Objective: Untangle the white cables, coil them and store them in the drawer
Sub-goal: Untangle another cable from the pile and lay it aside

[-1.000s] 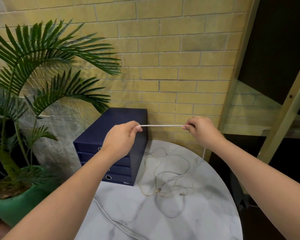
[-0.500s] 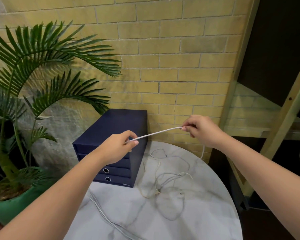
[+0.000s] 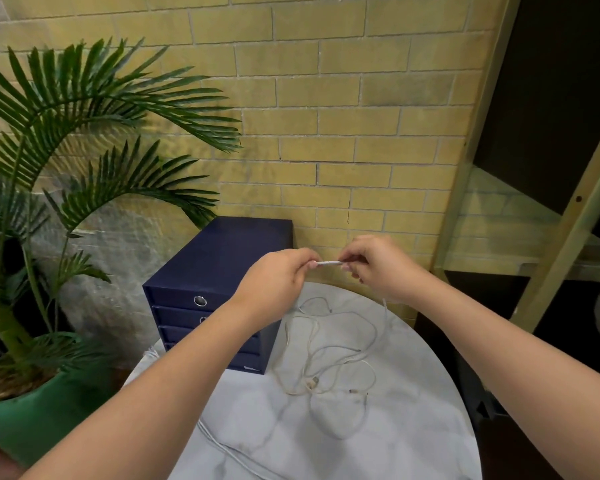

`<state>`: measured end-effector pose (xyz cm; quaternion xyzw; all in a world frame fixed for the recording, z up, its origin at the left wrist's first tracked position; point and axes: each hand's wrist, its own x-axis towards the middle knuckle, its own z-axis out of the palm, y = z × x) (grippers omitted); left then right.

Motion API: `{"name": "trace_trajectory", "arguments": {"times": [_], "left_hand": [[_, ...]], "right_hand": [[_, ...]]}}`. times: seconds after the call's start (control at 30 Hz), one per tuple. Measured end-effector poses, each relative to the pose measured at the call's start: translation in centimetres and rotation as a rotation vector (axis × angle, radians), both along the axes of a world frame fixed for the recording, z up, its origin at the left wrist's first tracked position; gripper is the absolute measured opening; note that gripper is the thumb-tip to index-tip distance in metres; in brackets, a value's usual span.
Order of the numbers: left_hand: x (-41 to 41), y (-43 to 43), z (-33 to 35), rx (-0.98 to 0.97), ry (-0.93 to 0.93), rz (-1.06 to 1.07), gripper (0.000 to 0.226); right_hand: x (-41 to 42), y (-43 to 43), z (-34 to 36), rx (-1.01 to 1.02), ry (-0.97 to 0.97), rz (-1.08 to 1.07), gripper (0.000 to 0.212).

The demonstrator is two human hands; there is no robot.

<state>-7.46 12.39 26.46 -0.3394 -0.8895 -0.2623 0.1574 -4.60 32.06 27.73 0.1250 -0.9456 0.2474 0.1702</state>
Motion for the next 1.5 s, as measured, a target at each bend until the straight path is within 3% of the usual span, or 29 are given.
{"name": "trace_trajectory", "arguments": {"times": [0.3,0.5,0.63,0.8,0.97,1.1,1.2,1.33,1.5], "left_hand": [[-1.5,-3.7,-2.8,0.094,-0.288,0.134,0.028],[-2.8,-4.5,-4.5,0.015,-0.314,0.354,0.034],[-3.2,-5.2,-4.5,-0.090,-0.243,0.518,0.052],[-2.5,-6.1,-5.8,0.055,-0.310,0.262,0.044],[-2.1,-6.5,-6.3,-0.038,-0.276,0.118,0.028],[-2.1,-6.7,-6.5,-0.096,-0.199,0.139,0.032],[-2.7,-6.3,-6.3,0.010,-0.162,0.330,0.033],[-3.9,-5.9,-6.0,0.152,-0.288,0.524,0.034],[-4.7,-6.4,-5.7,0.260,-0.311,0.498,0.034]], "right_hand": [[-0.2,4.0,0.5,-0.018,0.179,-0.308,0.014],[0.3,3.1,0.0,0.020,0.209,-0.218,0.015],[0.5,2.8,0.5,0.017,0.249,-0.191,0.017],[0.6,4.7,0.9,-0.029,0.211,-0.258,0.015],[0.8,5.4,0.1,-0.048,0.149,-0.288,0.013],[1.3,5.7,-0.8,-0.077,0.118,-0.291,0.013],[2.1,5.0,-1.8,-0.064,0.090,-0.254,0.014],[2.9,3.5,-2.4,-0.015,0.114,-0.156,0.015],[3.3,2.6,-2.5,0.005,0.107,-0.097,0.014]]}}
